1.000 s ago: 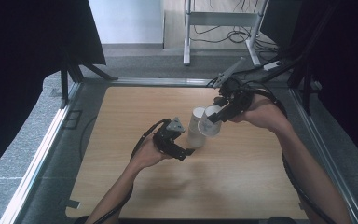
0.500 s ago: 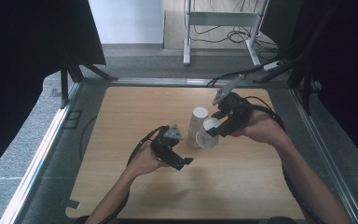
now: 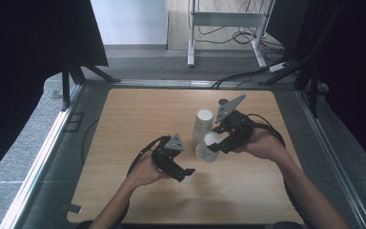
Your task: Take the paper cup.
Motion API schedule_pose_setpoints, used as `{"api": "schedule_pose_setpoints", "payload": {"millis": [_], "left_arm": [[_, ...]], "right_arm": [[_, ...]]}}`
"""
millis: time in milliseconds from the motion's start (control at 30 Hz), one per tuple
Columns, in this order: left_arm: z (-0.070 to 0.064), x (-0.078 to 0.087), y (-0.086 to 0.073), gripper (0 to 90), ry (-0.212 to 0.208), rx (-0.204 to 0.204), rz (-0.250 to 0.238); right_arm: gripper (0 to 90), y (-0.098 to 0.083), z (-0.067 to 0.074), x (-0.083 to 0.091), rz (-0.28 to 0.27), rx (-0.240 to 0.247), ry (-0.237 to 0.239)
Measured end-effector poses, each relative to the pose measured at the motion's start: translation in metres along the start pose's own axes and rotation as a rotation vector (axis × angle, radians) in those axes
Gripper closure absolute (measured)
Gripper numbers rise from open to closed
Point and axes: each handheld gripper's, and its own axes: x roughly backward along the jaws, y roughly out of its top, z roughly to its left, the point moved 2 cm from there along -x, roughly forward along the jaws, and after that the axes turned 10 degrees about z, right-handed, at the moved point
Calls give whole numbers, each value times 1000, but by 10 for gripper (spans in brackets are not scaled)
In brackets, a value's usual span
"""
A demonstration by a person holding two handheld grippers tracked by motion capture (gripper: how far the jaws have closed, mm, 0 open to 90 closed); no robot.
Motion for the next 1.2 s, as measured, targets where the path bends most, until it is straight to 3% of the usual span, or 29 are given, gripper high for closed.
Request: {"api": "schedule_pose_setpoints", "payload": {"millis": [167,433,900,1200], "left_arm": [[-4,-2,-5,0,-2,-20,-4],[-10,-4,-13,11,-7,-18,-27],[-18,-7,-27,29,-3,-22,-28],[-20,-8,-36,42,-1,-58,-23]], "right_arm": [[375,-6,4,-10,-17,19,4],[375,-16,12,-24,-69,72,16],[376,-33,19,-45,-169,73,48],[376,-44,25,-61,-237,77,68]]}}
